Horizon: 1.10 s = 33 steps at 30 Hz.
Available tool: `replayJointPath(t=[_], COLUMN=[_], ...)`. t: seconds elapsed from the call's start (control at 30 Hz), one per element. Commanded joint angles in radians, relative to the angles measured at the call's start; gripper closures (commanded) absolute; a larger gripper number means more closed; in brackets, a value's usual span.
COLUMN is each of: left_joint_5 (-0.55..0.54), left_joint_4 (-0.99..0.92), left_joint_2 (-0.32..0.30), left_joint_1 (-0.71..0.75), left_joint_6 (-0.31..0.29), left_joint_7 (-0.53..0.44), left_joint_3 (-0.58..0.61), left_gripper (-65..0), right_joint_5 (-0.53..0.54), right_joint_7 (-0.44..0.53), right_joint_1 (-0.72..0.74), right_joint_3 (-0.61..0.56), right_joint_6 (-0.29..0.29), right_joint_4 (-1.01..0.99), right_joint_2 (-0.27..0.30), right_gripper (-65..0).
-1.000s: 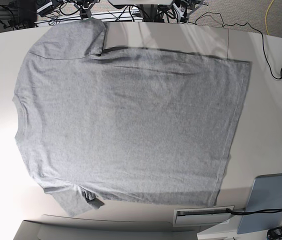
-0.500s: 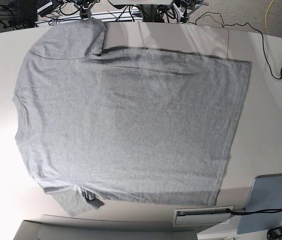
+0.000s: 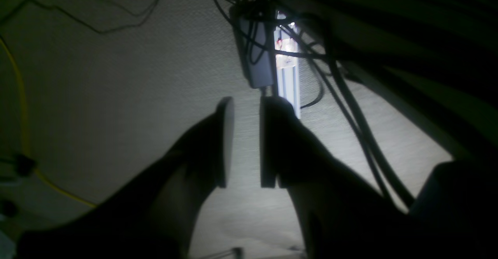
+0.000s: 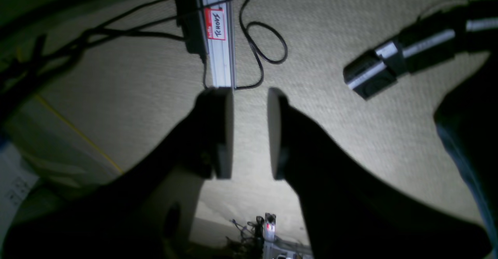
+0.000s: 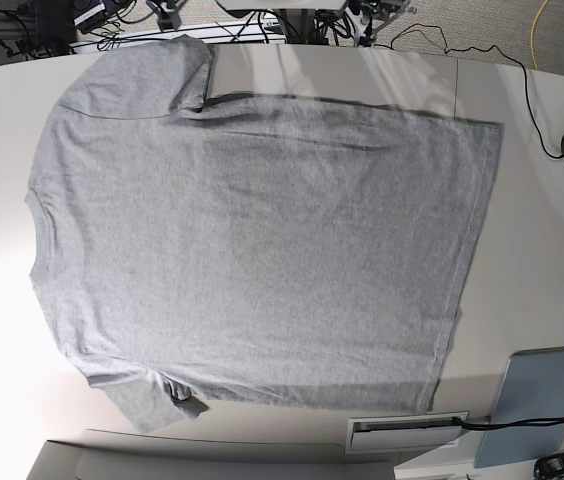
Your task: Fold the T-shirt properly
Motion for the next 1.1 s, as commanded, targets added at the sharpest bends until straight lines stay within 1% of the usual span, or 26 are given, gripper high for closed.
replayJointPath(t=[0.0,0.13,0.2,0.3,0.37,0.5,0.57,0.67,0.77,0.87,0.93,1.03,1.07], left_joint_5=[0.035,0.040,0.040,0.036,0.031,-0.032,-0.036,-0.031,-0.031,0.003,0.036,0.108,0.137], left_joint_4=[0.011,0.113,0.188,0.331,0.436,0.662,0.777,0.949,1.119,1.266,1.353,1.467,1.498], left_joint_2=[-0.005,-0.015,-0.024,-0.040,-0.057,-0.121,-0.157,-0.212,-0.273,-0.331,-0.368,-0.427,-0.446], left_joint_1=[0.032,0.105,0.156,0.251,0.319,0.453,0.521,0.617,0.698,0.758,0.789,0.817,0.821], left_joint_6=[0.000,0.000,0.000,0.000,0.000,-0.005,-0.015,-0.013,0.002,0.001,0.022,0.105,0.124], left_joint_7=[0.035,0.034,0.034,0.035,0.042,0.089,0.107,0.142,0.187,0.229,0.256,0.291,0.303], left_joint_3=[0.003,0.003,0.003,0.003,0.003,0.003,0.003,0.003,0.003,0.003,0.002,0.002,0.003], left_gripper=[-14.0,-14.0,-14.0,-14.0,-14.0,-14.0,-14.0,-14.0,-14.0,-14.0,-14.0,-14.0,-14.0], right_joint_5=[0.015,0.020,0.050,0.119,0.166,0.262,0.305,0.353,0.387,0.400,0.399,0.399,0.399], right_joint_7=[-0.002,-0.002,0.000,0.000,-0.001,-0.015,-0.035,-0.066,-0.097,-0.127,-0.148,-0.175,-0.180], right_joint_1=[-0.022,-0.094,-0.141,-0.227,-0.292,-0.433,-0.503,-0.612,-0.723,-0.821,-0.876,-0.940,-0.956], right_joint_3=[0.001,0.001,-0.012,-0.077,-0.137,-0.245,-0.276,-0.284,-0.284,-0.280,-0.257,-0.188,-0.161], right_joint_6=[0.005,0.009,0.032,0.073,0.076,0.076,0.076,0.076,0.076,0.075,0.075,0.075,0.075], right_joint_4=[0.019,0.098,0.155,0.267,0.352,0.539,0.639,0.803,0.983,1.147,1.253,1.407,1.453], right_joint_2=[0.018,0.030,0.037,0.053,0.070,0.117,0.145,0.182,0.226,0.272,0.288,0.290,0.290], right_gripper=[-16.0,-16.0,-16.0,-16.0,-16.0,-15.9,-15.9,-15.9,-15.9,-15.9,-15.9,-15.9,-15.9])
